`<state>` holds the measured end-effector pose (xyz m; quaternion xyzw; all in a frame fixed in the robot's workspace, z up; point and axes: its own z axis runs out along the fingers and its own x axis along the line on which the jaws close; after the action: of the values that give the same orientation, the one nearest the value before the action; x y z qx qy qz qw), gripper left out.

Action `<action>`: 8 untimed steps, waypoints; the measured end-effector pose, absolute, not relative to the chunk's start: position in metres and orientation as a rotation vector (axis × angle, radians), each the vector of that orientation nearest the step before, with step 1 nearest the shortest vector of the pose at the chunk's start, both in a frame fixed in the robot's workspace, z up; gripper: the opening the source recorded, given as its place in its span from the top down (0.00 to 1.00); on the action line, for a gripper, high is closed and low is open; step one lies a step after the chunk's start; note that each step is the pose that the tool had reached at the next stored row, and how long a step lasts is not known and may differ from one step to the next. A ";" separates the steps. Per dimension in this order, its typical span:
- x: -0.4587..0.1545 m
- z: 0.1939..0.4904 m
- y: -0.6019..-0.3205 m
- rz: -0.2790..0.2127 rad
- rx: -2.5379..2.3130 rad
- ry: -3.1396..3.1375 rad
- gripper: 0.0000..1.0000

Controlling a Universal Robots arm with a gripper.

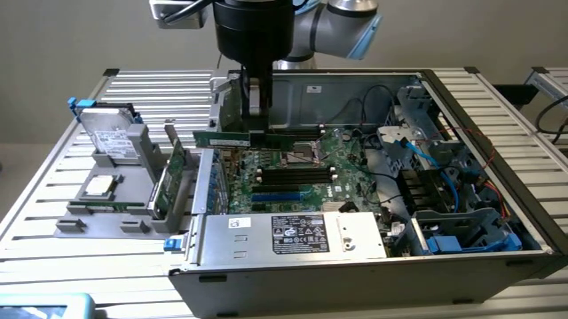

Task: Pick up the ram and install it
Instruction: 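Pick up the ram and move it above insertion slot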

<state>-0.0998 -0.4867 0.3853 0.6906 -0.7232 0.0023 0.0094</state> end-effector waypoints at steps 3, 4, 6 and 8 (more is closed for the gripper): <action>-0.092 0.384 -0.482 0.013 2.154 -2.256 0.87; -0.089 0.383 -0.479 0.013 2.154 -2.255 0.87; -0.083 0.381 -0.473 0.013 2.154 -2.255 0.87; -0.078 0.379 -0.467 0.014 2.154 -2.255 0.87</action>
<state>-0.0781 -0.4667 0.3790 0.6906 -0.7232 0.0043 0.0116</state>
